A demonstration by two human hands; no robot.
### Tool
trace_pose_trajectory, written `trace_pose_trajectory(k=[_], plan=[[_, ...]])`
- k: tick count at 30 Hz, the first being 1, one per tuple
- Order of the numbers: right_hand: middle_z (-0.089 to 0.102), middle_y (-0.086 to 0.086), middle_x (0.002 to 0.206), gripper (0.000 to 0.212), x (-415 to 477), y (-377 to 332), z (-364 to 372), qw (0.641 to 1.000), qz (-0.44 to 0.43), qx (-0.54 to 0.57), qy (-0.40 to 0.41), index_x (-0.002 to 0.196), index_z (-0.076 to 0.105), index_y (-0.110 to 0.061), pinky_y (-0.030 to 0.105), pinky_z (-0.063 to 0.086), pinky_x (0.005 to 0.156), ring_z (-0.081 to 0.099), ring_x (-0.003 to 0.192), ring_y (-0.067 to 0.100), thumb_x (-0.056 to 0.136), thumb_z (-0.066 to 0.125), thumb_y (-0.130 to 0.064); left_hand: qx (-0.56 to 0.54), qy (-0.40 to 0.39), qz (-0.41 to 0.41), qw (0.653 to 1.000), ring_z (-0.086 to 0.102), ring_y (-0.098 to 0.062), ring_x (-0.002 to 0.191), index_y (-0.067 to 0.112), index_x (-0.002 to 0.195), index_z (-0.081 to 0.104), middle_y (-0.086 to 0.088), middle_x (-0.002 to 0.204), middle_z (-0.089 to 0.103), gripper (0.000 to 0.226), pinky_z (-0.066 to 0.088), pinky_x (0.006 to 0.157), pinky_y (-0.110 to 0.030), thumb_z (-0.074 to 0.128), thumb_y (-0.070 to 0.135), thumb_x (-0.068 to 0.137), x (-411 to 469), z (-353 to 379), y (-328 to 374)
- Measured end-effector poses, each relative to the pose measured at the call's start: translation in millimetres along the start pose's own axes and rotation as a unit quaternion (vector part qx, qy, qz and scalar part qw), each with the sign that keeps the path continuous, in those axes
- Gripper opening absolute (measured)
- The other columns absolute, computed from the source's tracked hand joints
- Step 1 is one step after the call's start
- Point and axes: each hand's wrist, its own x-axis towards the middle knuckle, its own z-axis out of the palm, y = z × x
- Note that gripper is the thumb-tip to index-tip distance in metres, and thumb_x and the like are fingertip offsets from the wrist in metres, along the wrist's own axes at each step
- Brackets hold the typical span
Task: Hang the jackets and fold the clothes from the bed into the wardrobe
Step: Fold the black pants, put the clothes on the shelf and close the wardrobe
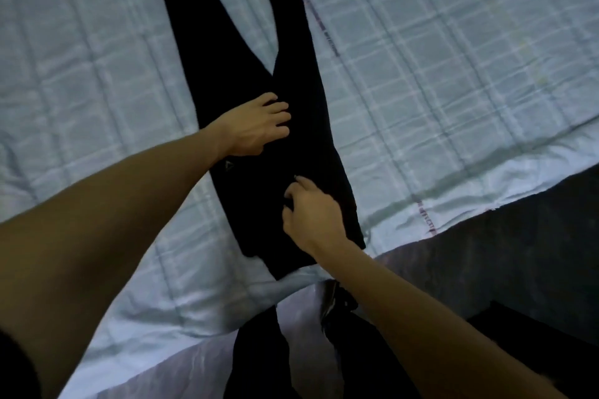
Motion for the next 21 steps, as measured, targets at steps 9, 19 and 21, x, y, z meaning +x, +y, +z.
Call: trace_pose_trajectory(k=[9,19,21], plan=[[0.059,0.008,0.114,0.036,-2,-33,57,0.984,-0.099,-0.08,-0.122,0.109,0.06,-0.01,0.036,0.05,0.079,0.057,0.099,0.025,0.094,0.046,-0.04,-0.099,-0.043,-0.102,0.989,0.056,-0.031,0.09,0.01,0.094,0.065,-0.013,0.097,0.06,0.028,0.038,0.094,-0.043,0.066,0.01,0.066,-106,80,51],[0.06,0.003,0.115,0.026,48,-10,25,0.992,-0.118,-0.023,-0.025,0.114,0.062,-0.014,0.032,0.048,0.083,0.055,0.102,0.019,0.092,0.05,-0.022,-0.269,0.032,-0.341,0.9,0.057,-0.035,0.071,0.002,0.102,0.058,-0.017,0.084,0.058,0.034,0.042,0.07,-0.041,0.05,0.009,0.069,-85,74,30],[0.06,0.002,0.117,0.026,65,-6,17,0.993,-0.114,-0.012,-0.019,0.115,0.062,-0.015,0.03,0.047,0.084,0.055,0.103,0.018,0.093,0.05,-0.022,-0.276,0.052,-0.371,0.885,0.057,-0.035,0.073,0.003,0.103,0.059,-0.017,0.087,0.058,0.031,0.039,0.07,-0.039,0.054,0.008,0.073,-71,74,19]])
